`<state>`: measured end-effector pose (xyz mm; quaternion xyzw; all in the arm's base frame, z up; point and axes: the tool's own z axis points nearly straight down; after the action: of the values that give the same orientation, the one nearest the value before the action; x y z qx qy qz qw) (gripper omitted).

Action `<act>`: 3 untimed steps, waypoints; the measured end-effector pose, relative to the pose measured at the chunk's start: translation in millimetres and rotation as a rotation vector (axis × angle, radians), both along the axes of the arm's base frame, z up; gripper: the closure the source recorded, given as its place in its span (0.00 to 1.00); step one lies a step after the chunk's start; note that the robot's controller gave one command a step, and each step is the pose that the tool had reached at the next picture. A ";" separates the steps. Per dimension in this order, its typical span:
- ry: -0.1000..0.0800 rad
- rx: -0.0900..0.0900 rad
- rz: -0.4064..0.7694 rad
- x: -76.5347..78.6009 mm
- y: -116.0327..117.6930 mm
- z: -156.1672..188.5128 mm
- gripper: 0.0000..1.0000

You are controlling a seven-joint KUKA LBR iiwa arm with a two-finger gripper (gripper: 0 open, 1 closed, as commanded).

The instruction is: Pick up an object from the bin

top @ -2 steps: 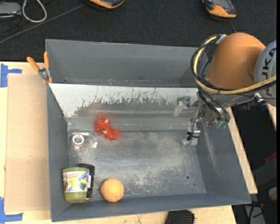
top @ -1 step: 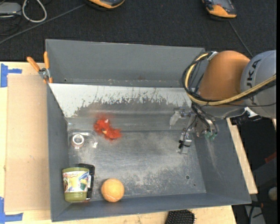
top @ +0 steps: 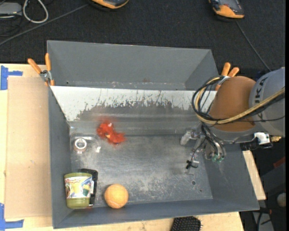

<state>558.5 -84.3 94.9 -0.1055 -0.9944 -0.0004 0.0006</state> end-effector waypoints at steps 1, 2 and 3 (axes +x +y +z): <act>-0.009 0.006 -0.107 50.3 81.5 -18.4 0.00; -0.007 0.002 -0.111 49.2 76.7 -17.9 0.00; -0.009 0.002 -0.133 36.3 86.7 -20.5 0.00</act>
Offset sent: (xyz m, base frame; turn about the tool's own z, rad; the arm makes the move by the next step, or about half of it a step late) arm 0.0000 0.0000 0.0000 0.0000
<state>594.8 2.4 74.4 -0.1715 -0.9852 -0.0019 -0.0036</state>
